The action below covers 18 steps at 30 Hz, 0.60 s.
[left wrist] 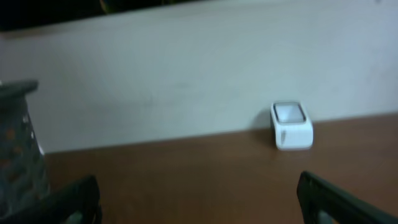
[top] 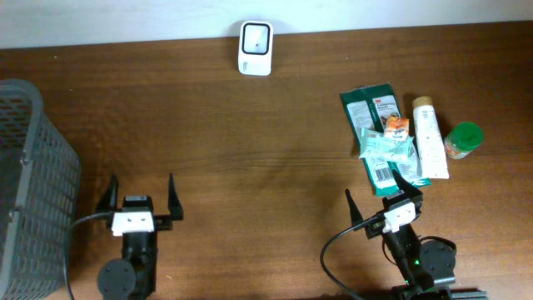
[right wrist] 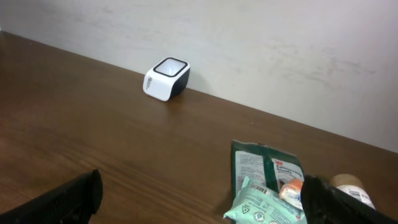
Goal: Scan the item barcode
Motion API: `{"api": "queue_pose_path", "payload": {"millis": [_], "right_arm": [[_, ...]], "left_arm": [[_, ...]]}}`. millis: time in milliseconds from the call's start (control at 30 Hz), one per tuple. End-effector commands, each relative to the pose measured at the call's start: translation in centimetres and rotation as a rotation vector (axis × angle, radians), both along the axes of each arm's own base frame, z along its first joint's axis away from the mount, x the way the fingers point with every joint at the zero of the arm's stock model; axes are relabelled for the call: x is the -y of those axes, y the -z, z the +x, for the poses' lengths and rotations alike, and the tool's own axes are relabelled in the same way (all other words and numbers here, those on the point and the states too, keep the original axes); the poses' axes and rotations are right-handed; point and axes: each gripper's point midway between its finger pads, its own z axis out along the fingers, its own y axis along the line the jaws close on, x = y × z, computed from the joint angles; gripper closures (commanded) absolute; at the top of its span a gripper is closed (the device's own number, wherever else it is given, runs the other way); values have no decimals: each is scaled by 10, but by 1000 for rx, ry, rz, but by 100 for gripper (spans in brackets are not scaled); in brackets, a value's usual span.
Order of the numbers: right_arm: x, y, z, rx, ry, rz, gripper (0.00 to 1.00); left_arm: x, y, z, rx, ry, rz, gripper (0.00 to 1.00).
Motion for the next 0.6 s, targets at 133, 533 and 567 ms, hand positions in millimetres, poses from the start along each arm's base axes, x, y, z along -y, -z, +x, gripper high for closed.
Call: {"api": "queue_pose_path", "payload": {"millis": [133,533,567], "right_arm": [[-1,2,0,-4,-5,3,2],[-1,2,0,-5,-5,3,2],[-1,2,0,-5,-5,3,2]], "left_arm": [[0,69,-11,-169,4,83,1],[0,69,-11,-170,3,84,1],[0,69,-11,-170,3,83,1]]}}
